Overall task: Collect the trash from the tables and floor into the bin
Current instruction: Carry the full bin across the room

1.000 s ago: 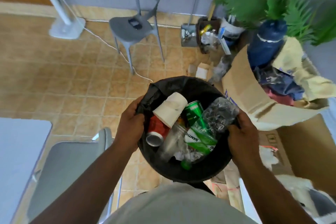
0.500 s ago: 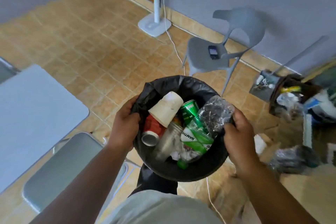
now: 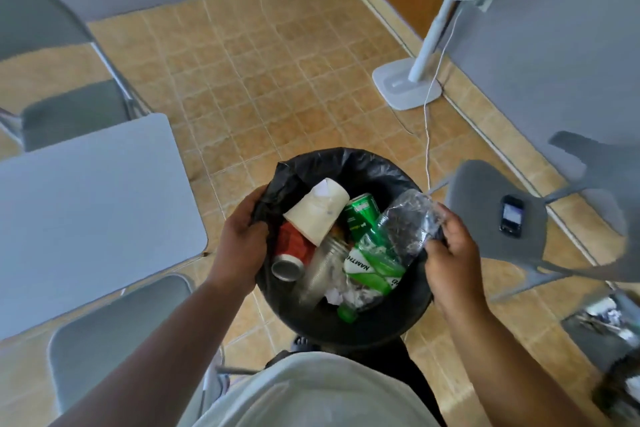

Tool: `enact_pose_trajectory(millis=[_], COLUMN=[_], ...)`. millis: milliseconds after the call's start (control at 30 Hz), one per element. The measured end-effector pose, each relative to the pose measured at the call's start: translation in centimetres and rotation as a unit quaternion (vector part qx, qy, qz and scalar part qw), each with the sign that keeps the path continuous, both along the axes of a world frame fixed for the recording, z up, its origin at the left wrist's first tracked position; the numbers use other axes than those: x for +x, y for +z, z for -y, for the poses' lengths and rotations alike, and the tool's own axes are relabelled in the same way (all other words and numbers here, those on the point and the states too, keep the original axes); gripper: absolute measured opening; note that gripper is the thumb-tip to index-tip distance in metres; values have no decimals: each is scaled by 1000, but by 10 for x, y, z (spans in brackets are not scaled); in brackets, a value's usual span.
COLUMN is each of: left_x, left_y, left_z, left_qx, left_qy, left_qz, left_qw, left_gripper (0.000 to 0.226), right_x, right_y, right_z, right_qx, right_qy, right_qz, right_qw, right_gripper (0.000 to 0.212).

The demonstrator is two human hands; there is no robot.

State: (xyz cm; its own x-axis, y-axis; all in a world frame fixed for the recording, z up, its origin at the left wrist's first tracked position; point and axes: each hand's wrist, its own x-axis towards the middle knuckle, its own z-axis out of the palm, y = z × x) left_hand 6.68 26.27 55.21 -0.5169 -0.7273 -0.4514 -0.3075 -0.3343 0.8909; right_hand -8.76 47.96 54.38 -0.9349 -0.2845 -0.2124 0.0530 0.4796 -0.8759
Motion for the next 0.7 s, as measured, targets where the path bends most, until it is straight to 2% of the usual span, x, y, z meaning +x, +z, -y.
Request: enact_pose_trajectory(millis=[300,400,567,700], left_x=[-69,-84,-102,-106], left_y=[-23,-35,-64,-100], left_z=[64,85,128,164], left_qx=[7,20,36,64], left_qy=[217,280,319,310], left_qz=[8,-23,7,27], left_qw=[976,959,947,948], left_gripper=[73,74,75,75], right_x=[-146,-177,-207,-218], right_y=[-36,-46,-78,-114], right_z=[142,185,254,300], right_qx=[-3,-17,13,22], right_qy=[213,275,317,319], right_qz=[23,39,71,68], right_qw=[977,961,946,945], right_gripper=[62,62,60,57])
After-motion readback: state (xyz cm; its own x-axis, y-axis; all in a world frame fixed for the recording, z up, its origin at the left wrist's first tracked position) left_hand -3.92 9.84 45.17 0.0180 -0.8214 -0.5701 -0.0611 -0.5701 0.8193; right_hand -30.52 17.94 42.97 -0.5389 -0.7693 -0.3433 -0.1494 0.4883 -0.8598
